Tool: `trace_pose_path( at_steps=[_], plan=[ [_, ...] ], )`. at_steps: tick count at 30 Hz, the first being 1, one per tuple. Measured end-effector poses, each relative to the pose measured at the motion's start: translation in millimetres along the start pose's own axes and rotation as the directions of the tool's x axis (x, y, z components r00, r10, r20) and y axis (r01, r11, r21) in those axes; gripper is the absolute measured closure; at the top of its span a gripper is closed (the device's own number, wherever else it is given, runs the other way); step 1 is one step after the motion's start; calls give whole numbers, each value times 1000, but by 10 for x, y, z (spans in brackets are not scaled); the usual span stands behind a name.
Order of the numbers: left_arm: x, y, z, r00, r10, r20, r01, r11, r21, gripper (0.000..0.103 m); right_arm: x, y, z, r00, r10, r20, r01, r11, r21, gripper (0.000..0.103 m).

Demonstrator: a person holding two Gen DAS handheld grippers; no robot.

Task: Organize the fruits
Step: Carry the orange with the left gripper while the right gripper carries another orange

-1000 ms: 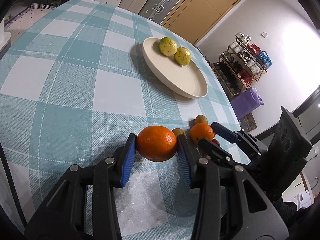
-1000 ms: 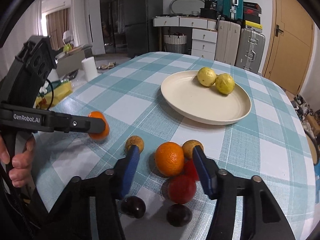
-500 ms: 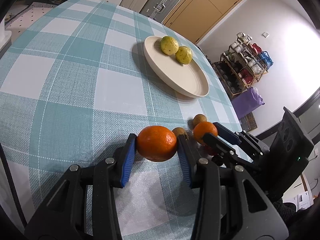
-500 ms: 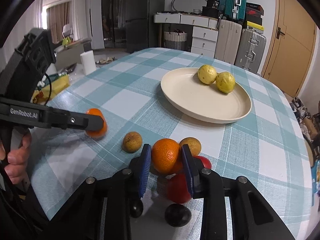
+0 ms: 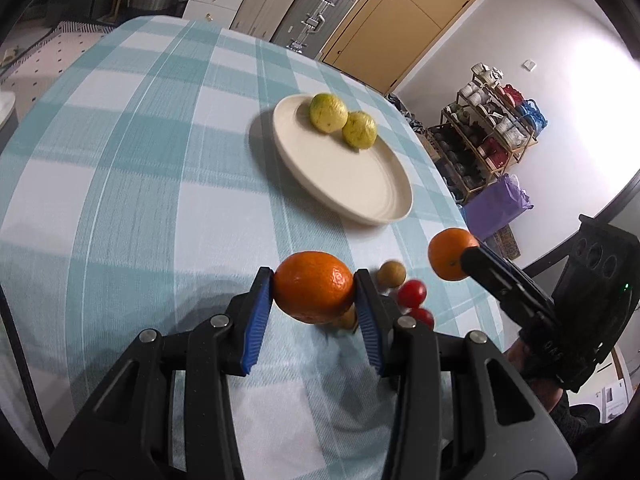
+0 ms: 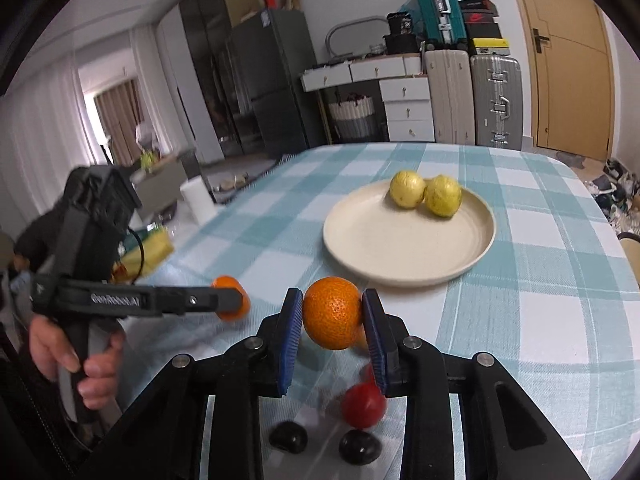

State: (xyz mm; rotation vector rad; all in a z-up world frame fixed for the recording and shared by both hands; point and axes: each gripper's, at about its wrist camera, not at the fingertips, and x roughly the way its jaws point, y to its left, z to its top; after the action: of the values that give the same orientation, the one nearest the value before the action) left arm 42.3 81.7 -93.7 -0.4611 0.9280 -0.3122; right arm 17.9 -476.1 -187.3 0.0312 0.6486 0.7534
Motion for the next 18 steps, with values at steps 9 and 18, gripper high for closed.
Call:
trace_pose_path(
  at_steps=[9, 18],
  plan=[
    [190, -191, 518, 1000, 4, 11, -4, 1000, 27, 65, 44, -294, 326, 998, 32, 47, -35, 998, 51, 72],
    [546, -266, 1054, 1000, 17, 4, -17, 999, 29, 65, 314, -614, 645, 996, 80, 43, -84, 988, 126, 72]
  ],
)
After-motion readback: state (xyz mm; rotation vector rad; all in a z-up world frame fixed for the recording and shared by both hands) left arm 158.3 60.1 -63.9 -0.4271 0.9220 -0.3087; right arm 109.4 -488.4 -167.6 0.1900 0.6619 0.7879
